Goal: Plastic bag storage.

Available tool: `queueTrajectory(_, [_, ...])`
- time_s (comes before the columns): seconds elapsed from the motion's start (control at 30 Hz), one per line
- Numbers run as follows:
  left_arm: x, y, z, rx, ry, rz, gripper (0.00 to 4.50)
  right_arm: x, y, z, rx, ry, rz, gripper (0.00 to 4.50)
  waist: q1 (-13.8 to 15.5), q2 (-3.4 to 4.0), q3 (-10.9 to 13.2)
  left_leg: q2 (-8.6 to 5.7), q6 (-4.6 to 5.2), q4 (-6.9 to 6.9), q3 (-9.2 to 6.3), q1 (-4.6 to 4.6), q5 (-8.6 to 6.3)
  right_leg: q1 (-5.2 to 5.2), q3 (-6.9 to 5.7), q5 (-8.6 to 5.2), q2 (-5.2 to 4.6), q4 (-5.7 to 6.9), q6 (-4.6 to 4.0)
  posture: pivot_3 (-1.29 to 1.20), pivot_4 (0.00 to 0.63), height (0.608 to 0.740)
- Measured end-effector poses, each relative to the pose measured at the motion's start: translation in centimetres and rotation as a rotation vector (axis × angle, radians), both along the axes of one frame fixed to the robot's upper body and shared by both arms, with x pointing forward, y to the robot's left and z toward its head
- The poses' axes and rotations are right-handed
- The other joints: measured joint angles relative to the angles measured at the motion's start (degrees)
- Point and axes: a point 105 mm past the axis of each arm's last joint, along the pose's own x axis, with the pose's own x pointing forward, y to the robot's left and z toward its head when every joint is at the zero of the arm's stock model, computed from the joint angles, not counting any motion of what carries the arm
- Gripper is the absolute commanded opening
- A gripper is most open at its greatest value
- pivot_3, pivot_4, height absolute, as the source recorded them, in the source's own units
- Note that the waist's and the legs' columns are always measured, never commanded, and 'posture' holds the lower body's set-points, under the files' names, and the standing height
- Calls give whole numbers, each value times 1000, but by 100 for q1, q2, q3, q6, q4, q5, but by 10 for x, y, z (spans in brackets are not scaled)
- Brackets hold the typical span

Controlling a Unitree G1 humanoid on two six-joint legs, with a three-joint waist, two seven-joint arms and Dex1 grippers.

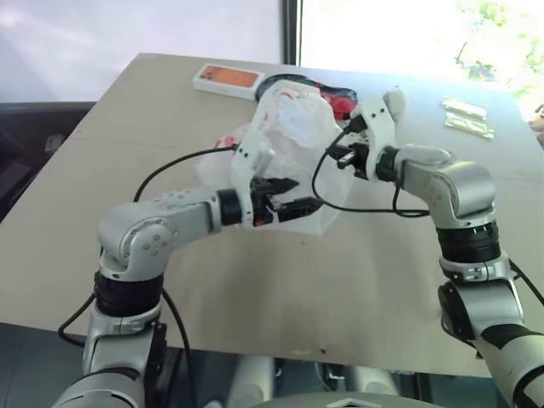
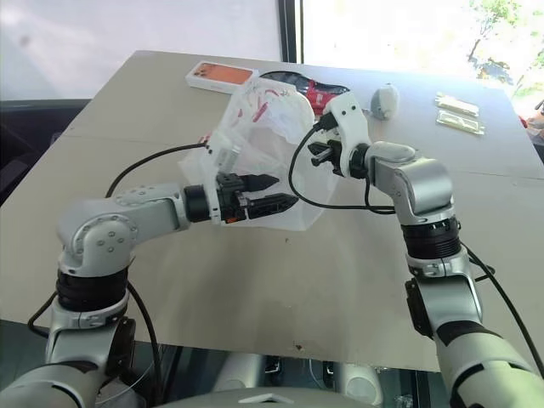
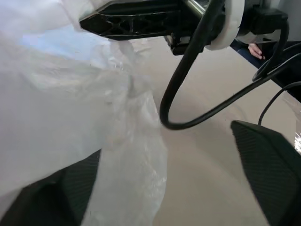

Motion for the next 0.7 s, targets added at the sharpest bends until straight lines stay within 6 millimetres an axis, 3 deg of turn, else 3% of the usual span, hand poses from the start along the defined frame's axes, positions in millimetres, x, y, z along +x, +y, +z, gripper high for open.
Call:
queueTrajectory(0.07, [1, 4, 0, 17, -7, 14, 4487, 0, 0, 0, 1, -1, 1, 0, 1, 0, 0, 0, 0, 0, 0, 0, 0, 0, 0, 0, 0, 0, 0, 0, 150, 740])
queueTrajectory(0.2, [5, 21, -18, 214, -76, 59, 4487, 2, -10, 0, -18, -6, -17, 0, 2, 4, 0, -1, 0, -5, 4, 1, 0, -1, 3, 0, 0, -4, 0, 0, 150, 740])
queueTrajectory(0.4, [18, 20, -33, 368, -183, 86, 4487, 2, -18, -4, -31, 2, -26, 0, 26, 3, 0, -2, 0, -3, 4, -1, 0, -1, 2, 0, 0, -3, 0, 0, 150, 740])
queueTrajectory(0.5, [26, 10, -49, 411, -205, 77, 4487, 2, -21, -5, -33, 6, -29, 0, 29, 6, -2, -2, 1, -3, 5, -1, 0, -1, 2, 0, 1, -3, 0, 0, 150, 740])
queueTrajectory(0.6, [23, -9, -81, 458, -157, -1, 4487, 1, -20, -5, -28, 9, -23, 0, 28, 6, -2, -1, 1, -3, 7, -3, 0, -3, 5, 0, 2, -3, 0, 0, 150, 740])
queueTrajectory(0.67, [23, -19, -88, 442, -152, -20, 3957, 1, -20, -6, -27, 14, -22, 0, 28, 6, -2, 1, 2, -3, 6, -2, 0, -2, 4, 0, 3, -4, 0, 0, 150, 740])
queueTrajectory(0.7, [24, -21, -88, 430, -149, -18, 3911, 1, -20, -6, -26, 14, -21, 0, 29, 7, -3, 1, 2, -2, 6, -1, 0, -2, 5, 0, 2, -1, 0, 0, 150, 740])
